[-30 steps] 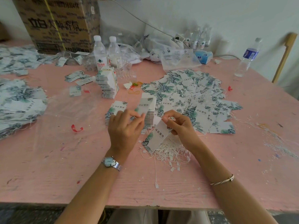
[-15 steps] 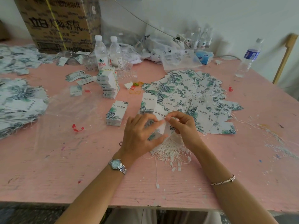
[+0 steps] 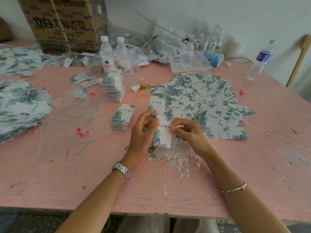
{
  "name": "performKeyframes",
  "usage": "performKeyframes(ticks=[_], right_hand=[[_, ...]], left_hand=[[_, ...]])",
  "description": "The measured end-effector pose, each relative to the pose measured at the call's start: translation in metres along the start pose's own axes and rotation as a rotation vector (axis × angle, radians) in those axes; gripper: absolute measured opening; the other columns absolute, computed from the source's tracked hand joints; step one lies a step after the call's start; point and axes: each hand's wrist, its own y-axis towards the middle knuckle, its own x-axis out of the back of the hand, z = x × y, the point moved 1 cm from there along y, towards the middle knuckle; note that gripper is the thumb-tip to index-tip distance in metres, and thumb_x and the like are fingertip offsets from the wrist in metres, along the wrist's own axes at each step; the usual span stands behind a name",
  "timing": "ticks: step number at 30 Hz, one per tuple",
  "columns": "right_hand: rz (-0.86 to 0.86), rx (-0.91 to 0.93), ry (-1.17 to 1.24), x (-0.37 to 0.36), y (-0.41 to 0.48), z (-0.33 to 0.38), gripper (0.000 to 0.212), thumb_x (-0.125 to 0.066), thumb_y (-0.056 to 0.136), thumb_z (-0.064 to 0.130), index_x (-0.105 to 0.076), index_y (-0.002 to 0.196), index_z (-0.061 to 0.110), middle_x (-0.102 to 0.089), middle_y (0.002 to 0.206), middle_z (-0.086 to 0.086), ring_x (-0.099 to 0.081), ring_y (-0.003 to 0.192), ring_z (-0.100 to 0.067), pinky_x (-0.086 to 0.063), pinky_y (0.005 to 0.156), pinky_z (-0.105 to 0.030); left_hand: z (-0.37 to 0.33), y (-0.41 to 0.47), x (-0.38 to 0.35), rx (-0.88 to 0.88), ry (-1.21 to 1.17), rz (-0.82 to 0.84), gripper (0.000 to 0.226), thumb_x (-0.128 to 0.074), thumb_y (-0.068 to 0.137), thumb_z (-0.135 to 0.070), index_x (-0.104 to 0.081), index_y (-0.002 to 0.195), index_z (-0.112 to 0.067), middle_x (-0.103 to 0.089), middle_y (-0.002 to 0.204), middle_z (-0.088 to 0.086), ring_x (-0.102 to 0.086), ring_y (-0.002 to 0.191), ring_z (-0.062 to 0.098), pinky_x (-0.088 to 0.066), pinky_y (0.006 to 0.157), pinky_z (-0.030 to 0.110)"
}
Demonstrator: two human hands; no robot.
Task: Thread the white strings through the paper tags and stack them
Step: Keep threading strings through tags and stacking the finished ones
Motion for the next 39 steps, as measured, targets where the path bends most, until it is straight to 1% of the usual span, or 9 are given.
performKeyframes(ticks=[4,8,12,18,22,26,31,37,39], right_hand=[[0.028,0.002,-0.025,-0.001,-0.001,-0.001,0.011,-0.062,0.093,-0.005,-0.064,0.085,0.002,-0.06,0.065,0.012,-0.042,0.048,0.001,-0.031,0.048,-0.009],[-0.059,-0.015,0.002,0.003,0.001,-0.003,0.007,-0.067,0.09,0.021,-0.07,0.085,0.017,-0.044,0.068,-0.016,-0.028,0.052,-0.011,-0.021,0.045,-0.021],[-0.143,-0.046,0.007,0.008,0.003,-0.006,0.008,-0.069,0.089,0.029,-0.072,0.082,0.028,-0.058,0.067,0.004,-0.038,0.053,-0.008,-0.027,0.043,-0.017],[-0.066,-0.03,-0.021,0.004,0.001,-0.007,0.019,-0.059,0.097,0.017,-0.072,0.09,0.029,-0.065,0.067,0.007,-0.046,0.048,-0.003,-0.027,0.04,-0.014],[-0.032,-0.05,-0.023,0.006,0.001,-0.01,0.02,-0.053,0.1,0.004,-0.069,0.097,0.015,-0.063,0.069,0.006,-0.045,0.05,-0.004,-0.028,0.042,-0.013],[-0.031,-0.061,0.014,0.004,0.002,-0.011,0.018,-0.058,0.093,0.01,-0.072,0.091,0.021,-0.059,0.068,0.003,-0.038,0.049,-0.007,-0.024,0.043,-0.016],[-0.032,-0.065,0.018,0.004,0.002,-0.011,0.012,-0.061,0.089,0.014,-0.071,0.09,0.02,-0.062,0.067,0.005,-0.038,0.047,-0.006,-0.024,0.042,-0.015],[0.007,-0.031,0.036,0.004,0.001,-0.008,0.017,-0.059,0.094,0.001,-0.069,0.092,0.015,-0.067,0.075,0.006,-0.056,0.053,-0.005,-0.034,0.045,-0.011],[0.001,-0.025,0.006,0.004,0.002,-0.008,0.01,-0.063,0.094,0.011,-0.07,0.098,0.016,-0.063,0.078,0.004,-0.046,0.053,-0.009,-0.027,0.045,-0.016]], left_hand=[[0.0,0.001,-0.002,0.028,-0.076,-0.025,0.02,-0.07,0.087,-0.028,-0.073,0.097,-0.045,-0.072,0.095,0.007,-0.065,0.087,0.024,-0.053,0.077,0.045],[0.004,0.004,-0.001,0.061,-0.12,-0.08,0.017,-0.072,0.092,-0.015,-0.07,0.099,-0.03,-0.073,0.09,-0.001,-0.066,0.087,0.017,-0.053,0.08,0.039],[0.004,0.004,-0.003,0.075,-0.141,-0.045,0.014,-0.07,0.093,-0.015,-0.07,0.1,-0.027,-0.074,0.091,-0.004,-0.068,0.088,0.015,-0.053,0.082,0.043],[0.001,-0.001,-0.01,0.067,-0.109,0.088,0.013,-0.073,0.089,-0.025,-0.071,0.102,-0.026,-0.076,0.099,0.007,-0.07,0.094,0.031,-0.054,0.085,0.055],[0.0,-0.002,-0.012,0.067,-0.089,0.126,0.013,-0.072,0.089,-0.028,-0.07,0.102,-0.026,-0.077,0.096,-0.001,-0.071,0.091,0.017,-0.053,0.083,0.051],[0.002,-0.004,-0.012,0.016,-0.036,0.119,0.023,-0.073,0.089,-0.031,-0.067,0.111,-0.027,-0.072,0.096,-0.006,-0.066,0.087,0.019,-0.052,0.078,0.05],[0.002,-0.002,-0.009,-0.312,0.194,0.031,0.017,-0.076,0.088,-0.018,-0.07,0.103,-0.016,-0.06,0.105,-0.003,-0.055,0.078,0.011,-0.044,0.072,0.016],[0.004,-0.003,-0.009,-0.424,0.274,-0.01,0.014,-0.076,0.087,-0.015,-0.074,0.095,-0.004,-0.059,0.104,0.004,-0.059,0.089,0.009,-0.049,0.076,0.02],[0.004,-0.003,-0.009,-0.419,0.274,-0.013,0.011,-0.074,0.087,-0.011,-0.07,0.091,-0.002,-0.061,0.099,0.007,-0.058,0.081,0.013,-0.05,0.073,0.023]])
